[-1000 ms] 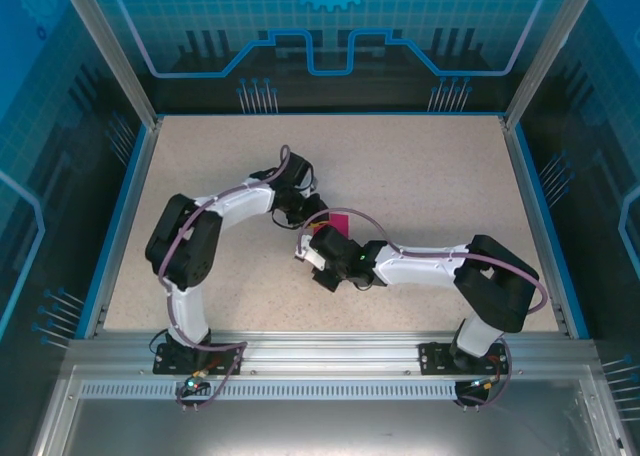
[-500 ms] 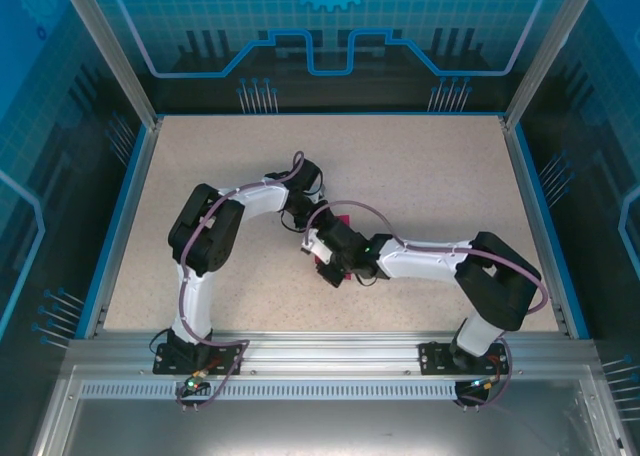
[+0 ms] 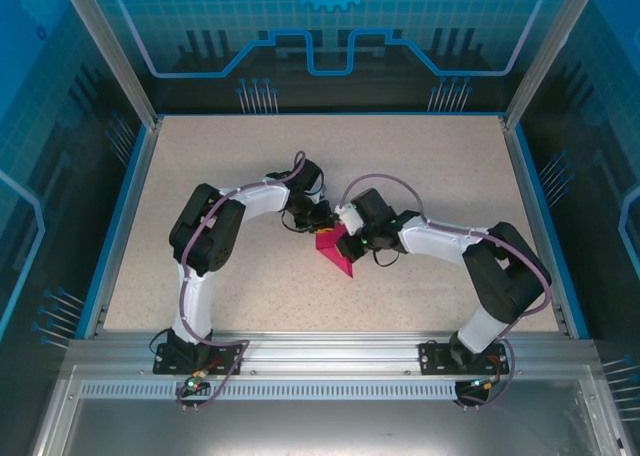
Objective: Fold a paper plane with a square sheet of paper (fold left side to right side)
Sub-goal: Third fold the triangle at the center of the table.
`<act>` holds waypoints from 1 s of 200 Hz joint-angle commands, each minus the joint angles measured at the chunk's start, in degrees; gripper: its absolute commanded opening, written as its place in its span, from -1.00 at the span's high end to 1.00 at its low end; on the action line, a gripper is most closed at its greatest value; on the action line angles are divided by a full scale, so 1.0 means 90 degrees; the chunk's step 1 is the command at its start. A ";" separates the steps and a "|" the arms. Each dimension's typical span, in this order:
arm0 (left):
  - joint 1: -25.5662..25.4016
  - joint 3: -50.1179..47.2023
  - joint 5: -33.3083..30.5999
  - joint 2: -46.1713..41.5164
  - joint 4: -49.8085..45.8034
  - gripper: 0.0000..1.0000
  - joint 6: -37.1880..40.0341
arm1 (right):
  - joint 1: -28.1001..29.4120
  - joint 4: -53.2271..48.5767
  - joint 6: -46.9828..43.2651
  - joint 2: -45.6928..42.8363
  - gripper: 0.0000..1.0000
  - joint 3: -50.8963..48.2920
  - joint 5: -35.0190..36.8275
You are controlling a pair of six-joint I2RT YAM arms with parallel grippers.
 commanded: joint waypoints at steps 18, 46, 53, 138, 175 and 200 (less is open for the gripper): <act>-0.0136 0.0063 -0.0252 0.0339 -0.0378 0.67 0.0199 | -0.0318 -0.0259 0.0313 0.0091 1.00 -0.0074 -0.0398; -0.0155 0.0077 -0.0252 0.0350 -0.0397 0.67 0.0197 | -0.0400 -0.0337 0.0386 0.0227 1.00 -0.0074 -0.0388; -0.0154 0.0078 -0.0261 0.0350 -0.0397 0.67 0.0197 | -0.0400 -0.0359 0.0402 0.0255 1.00 -0.0073 -0.0373; -0.0157 0.0084 -0.0301 0.0364 -0.0420 0.68 0.0188 | -0.0526 -0.0349 0.0681 0.0443 1.00 -0.0246 -0.0191; -0.0156 0.0087 -0.0302 0.0375 -0.0417 0.68 0.0187 | -0.0546 -0.0331 0.0644 0.0546 1.00 -0.0143 -0.0295; -0.0165 0.0088 -0.0301 0.0379 -0.0409 0.68 0.0187 | -0.0547 -0.0248 0.0627 0.0525 1.00 0.0044 -0.0379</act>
